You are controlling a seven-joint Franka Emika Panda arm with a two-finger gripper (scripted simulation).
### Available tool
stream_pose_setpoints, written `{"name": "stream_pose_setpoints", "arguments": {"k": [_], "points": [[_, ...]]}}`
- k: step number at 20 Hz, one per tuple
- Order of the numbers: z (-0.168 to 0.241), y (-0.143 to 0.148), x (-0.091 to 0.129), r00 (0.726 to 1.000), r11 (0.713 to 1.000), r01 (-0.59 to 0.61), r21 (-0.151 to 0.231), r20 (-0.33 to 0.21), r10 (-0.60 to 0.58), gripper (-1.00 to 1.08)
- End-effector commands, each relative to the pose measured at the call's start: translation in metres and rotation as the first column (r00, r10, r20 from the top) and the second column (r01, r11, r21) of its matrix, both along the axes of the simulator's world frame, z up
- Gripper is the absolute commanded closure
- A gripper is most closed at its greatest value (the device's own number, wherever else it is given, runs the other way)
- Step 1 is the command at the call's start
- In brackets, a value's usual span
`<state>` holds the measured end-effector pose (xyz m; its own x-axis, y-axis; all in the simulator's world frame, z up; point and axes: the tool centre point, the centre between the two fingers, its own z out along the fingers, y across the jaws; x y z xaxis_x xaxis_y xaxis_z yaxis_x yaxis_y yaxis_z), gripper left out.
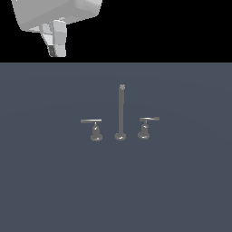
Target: Turn on the faucet by rotating a designated handle.
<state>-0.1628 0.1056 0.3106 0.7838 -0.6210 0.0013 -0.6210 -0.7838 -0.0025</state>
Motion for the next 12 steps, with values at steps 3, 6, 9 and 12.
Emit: {"name": "stream_pose_setpoints", "arguments": {"k": [3, 6, 9, 12], "points": [[-0.025, 0.009, 0.018, 0.996, 0.996, 0.093, 0.003, 0.0, -0.093, 1.08], [-0.041, 0.014, 0.03, 0.989, 0.989, 0.151, 0.005, 0.0, -0.151, 1.08], [-0.056, 0.018, 0.042, 0.979, 0.979, 0.206, 0.006, -0.001, -0.206, 1.08], [-0.07, 0.021, 0.054, 0.966, 0.966, 0.258, 0.007, -0.002, -0.258, 1.08]]}}
